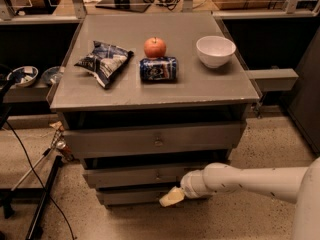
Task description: Close middle drawer
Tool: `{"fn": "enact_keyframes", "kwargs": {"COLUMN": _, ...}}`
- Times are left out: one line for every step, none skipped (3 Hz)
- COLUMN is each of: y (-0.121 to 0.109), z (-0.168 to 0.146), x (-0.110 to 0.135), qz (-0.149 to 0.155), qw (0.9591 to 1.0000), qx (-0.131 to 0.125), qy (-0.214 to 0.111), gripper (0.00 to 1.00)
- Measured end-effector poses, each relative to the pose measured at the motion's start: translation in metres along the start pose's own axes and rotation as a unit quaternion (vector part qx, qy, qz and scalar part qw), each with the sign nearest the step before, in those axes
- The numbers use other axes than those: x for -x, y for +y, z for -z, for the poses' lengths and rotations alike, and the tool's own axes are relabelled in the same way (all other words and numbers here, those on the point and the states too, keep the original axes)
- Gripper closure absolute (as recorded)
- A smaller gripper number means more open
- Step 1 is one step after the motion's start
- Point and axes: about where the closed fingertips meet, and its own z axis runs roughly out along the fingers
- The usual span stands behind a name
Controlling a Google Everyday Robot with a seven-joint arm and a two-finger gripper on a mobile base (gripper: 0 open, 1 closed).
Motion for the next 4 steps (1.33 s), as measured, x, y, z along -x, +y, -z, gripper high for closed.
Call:
{"fn": "enact_keyframes", "kwargs": {"y": 0.0, "z": 0.0, "x": 0.0, "qz": 0.0, "qw": 1.0, "qx": 0.0, "qy": 0.0, "gripper": 0.18}}
{"fn": "enact_keyframes", "kwargs": {"y": 0.0001, "z": -0.0001, "x": 0.0, "qz": 0.0, "qw": 1.0, "qx": 0.0, "qy": 0.0, "gripper": 0.49}}
{"fn": "enact_keyframes", "kwargs": {"y": 0.0, "z": -0.0001, "x": 0.0, "qz": 0.0, "qw": 1.0, "qx": 0.0, "qy": 0.0, "gripper": 0.72}}
{"fn": "enact_keyframes", "kwargs": {"y": -0.0079, "z": -0.0023, "x": 0.0056, "qz": -0.021, "qw": 0.9997, "qx": -0.014, "qy": -0.004, "gripper": 1.0}}
